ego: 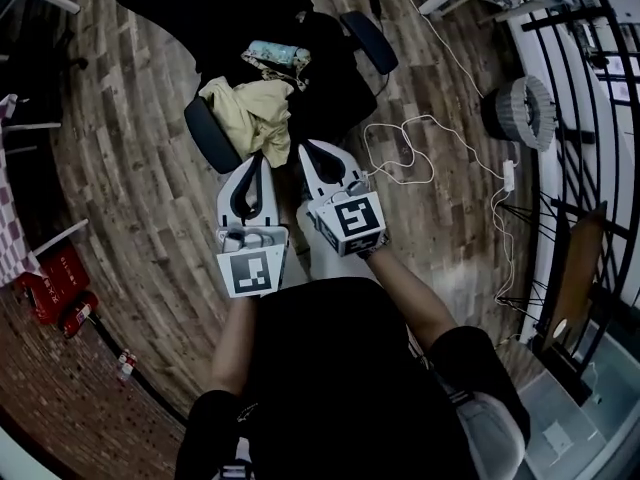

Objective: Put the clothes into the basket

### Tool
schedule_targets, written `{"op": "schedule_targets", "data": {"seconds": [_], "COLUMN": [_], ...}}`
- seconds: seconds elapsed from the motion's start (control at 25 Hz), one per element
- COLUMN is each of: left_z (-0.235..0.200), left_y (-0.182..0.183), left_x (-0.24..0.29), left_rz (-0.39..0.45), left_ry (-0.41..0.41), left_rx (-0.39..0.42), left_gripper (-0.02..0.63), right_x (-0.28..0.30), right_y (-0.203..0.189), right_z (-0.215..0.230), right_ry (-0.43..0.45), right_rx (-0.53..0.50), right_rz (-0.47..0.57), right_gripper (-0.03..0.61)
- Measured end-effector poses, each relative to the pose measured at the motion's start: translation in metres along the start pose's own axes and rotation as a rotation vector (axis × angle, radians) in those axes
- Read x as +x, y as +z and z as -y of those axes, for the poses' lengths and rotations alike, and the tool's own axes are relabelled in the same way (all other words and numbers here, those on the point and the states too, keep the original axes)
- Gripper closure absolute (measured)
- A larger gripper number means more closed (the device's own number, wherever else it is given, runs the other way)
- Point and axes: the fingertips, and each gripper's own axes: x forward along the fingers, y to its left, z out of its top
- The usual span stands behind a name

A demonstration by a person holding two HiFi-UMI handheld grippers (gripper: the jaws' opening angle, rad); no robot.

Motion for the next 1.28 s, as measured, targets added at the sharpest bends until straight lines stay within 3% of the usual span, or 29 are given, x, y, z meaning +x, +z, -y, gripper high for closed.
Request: {"op": "schedule_targets", "data": {"seconds": [0.28, 0.44, 0.76, 1.28], "left_z": [-0.022, -0.035, -0.067, -0.104], "left_y": [-0.05, -0.087, -0.149, -0.196], "left_x": [0.029, 0.043, 0.06, 0.07], "left_rz": [-0.049, -0.09, -0.154, -0.157], "left_ry": [0.046, 0.034, 0.009, -0.005], "left_rx": [-0.031, -0.045, -0.052, -0.084], "left_gripper": [0.6, 0.6, 0.6, 0.601], "right_x": [0.062, 0.106, 0.182, 0.259], "right_y": [-0.066, -0.114, -0.211, -0.285], "right_z": [0.013, 0.012, 0.016, 0.018], "right_ry": [0.033, 0.079, 0.101, 0.068], "right_rx": [0.047, 0.084, 0.134, 0.023], "right_rz": [-0.144, -0.246, -0.427, -0.538], "right_gripper": [0.553, 0.427, 0.28, 0.172]}}
